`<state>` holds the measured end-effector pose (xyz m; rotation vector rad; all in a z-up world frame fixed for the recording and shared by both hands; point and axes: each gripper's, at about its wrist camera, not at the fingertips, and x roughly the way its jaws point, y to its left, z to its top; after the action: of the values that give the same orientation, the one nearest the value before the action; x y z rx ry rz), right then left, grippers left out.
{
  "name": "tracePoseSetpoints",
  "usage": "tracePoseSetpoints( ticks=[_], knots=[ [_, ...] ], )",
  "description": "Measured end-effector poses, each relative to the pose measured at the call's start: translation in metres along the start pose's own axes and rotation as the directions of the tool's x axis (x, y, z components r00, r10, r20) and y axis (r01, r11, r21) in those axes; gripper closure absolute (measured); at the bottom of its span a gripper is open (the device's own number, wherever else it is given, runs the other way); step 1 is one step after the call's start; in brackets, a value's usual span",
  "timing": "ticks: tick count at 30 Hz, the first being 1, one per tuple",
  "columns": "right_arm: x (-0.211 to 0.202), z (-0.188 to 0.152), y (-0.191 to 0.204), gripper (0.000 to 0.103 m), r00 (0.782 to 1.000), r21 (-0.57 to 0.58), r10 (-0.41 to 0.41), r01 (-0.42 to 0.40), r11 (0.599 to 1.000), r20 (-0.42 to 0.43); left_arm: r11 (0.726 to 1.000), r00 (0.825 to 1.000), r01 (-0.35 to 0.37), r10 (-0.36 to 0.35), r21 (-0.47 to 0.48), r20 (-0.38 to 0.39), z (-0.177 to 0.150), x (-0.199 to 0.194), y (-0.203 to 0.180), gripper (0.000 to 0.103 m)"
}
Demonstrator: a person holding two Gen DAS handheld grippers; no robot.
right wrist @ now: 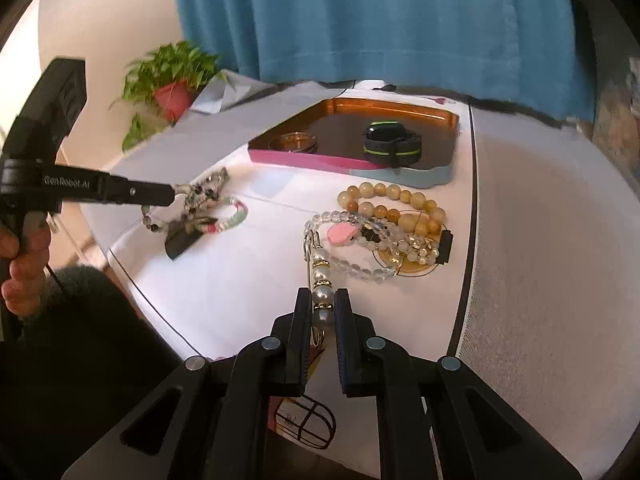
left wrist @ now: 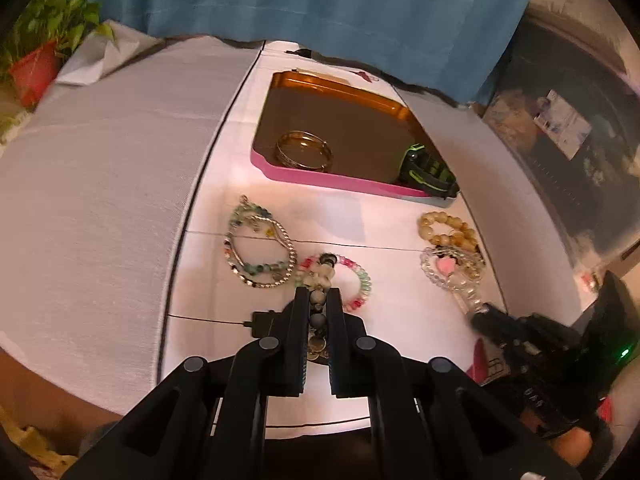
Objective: Organize jewelry
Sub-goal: 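Lift and carry the pearl strand and beaded bracelet over the tray with both tools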
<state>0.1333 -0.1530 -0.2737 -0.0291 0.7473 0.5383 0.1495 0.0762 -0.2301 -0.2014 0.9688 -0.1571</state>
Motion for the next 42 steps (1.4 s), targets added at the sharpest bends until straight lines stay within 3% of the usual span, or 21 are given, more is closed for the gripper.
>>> tracePoseSetpoints(
  ticks=[6,17,24,30,34,42],
  knots=[
    [-0.017,0.006,-0.016,0.091,0.999,0.144,0.032,-0.038,0.989,0.042,0.997,0.999,-0.038,0.037,0.066,0.005,0.007,-0.012,-0.019,0.097],
    [-0.073,0.04,-0.015,0.091,0.987,0.174,-0.052,0.025,0.984,0.151,0.989,0.996,-0.038,0.025,0.14,0.089,0.03,-0.046,-0.044,0.097],
    [-0.108,0.078,0.002,0.091,0.972,0.112,-0.059,0.035,0.993,0.227,0.983,0.984,0.01,-0.042,0.181,0.171,0.056,-0.081,-0.064,0.097],
    [-0.131,0.117,0.019,0.091,0.952,0.063,-0.053,0.036,0.997,0.301,0.969,0.947,0.149,-0.198,0.198,0.252,0.085,-0.118,-0.075,0.097],
    [-0.135,0.138,0.027,0.091,0.942,0.045,-0.039,0.026,0.999,0.333,0.961,0.928,0.158,-0.223,0.228,0.298,0.102,-0.128,-0.082,0.097],
    [-0.111,0.164,0.026,0.091,0.939,0.028,-0.04,0.033,0.999,0.341,0.959,0.93,0.167,-0.23,0.23,0.285,0.126,-0.097,-0.082,0.097]
  ],
)
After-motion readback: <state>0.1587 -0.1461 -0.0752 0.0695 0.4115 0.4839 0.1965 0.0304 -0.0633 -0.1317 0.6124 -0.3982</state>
